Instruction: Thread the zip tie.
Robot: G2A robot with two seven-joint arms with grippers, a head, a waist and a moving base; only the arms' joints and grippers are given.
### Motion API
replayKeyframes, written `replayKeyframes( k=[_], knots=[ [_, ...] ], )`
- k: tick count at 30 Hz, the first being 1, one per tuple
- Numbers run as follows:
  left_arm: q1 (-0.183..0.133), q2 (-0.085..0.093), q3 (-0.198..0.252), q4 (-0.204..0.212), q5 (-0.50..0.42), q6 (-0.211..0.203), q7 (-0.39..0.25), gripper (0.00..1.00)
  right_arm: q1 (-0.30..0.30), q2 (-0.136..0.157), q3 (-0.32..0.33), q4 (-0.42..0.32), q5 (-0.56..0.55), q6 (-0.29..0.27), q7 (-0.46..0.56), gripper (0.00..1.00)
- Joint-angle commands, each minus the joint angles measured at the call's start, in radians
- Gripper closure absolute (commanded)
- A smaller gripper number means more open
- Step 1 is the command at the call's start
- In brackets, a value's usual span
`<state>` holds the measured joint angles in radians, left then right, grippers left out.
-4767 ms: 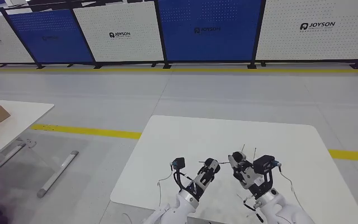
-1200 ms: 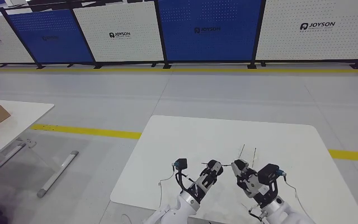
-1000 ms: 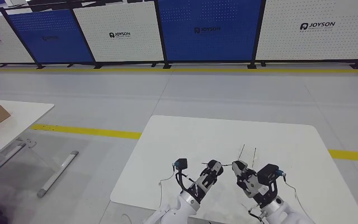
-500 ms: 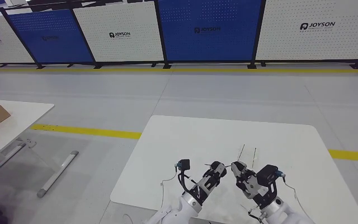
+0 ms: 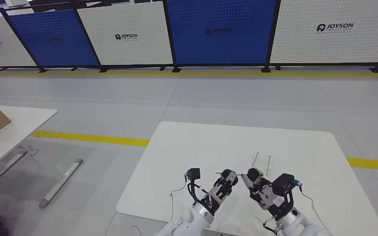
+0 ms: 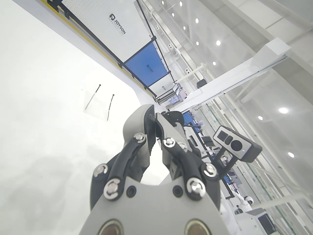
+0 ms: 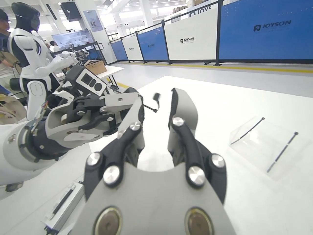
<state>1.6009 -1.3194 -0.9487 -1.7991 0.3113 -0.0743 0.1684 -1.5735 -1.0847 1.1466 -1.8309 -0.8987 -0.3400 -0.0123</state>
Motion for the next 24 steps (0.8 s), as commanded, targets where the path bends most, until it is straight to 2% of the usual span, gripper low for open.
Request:
replayKeyframes(
  k=[1, 4, 5, 9, 19, 23, 24],
  knots=[
    [-0.004, -0.001, -0.002, 0.004, -0.01, 0.005, -0.001, 1.0, 0.0, 0.001, 0.0, 0.002, 0.001, 0.0, -0.001, 0.76],
    [-0.007, -0.001, -0.003, 0.007, -0.014, 0.006, -0.002, 1.0, 0.0, 0.002, 0.002, 0.004, 0.003, 0.0, -0.007, 0.8],
    [-0.006, -0.001, -0.003, 0.007, -0.014, 0.005, -0.002, 1.0, 0.0, 0.002, 0.002, 0.004, 0.004, 0.0, -0.01, 0.89],
    [-0.002, 0.0, -0.005, 0.003, -0.011, 0.003, 0.002, 1.0, -0.001, 0.003, 0.003, 0.003, 0.001, 0.0, -0.019, 1.0],
    [0.002, 0.001, -0.004, 0.003, -0.007, -0.006, -0.004, 1.0, -0.004, 0.005, 0.005, -0.001, -0.004, 0.0, -0.027, 1.0],
    [-0.001, 0.001, -0.001, 0.008, 0.006, 0.011, -0.016, 1.0, -0.005, 0.005, 0.005, -0.002, -0.006, 0.0, -0.025, 1.0],
    [-0.003, 0.001, 0.0, 0.008, 0.008, 0.014, -0.018, 0.82, -0.006, 0.006, 0.005, -0.002, -0.008, 0.0, -0.025, 1.0]
  ],
)
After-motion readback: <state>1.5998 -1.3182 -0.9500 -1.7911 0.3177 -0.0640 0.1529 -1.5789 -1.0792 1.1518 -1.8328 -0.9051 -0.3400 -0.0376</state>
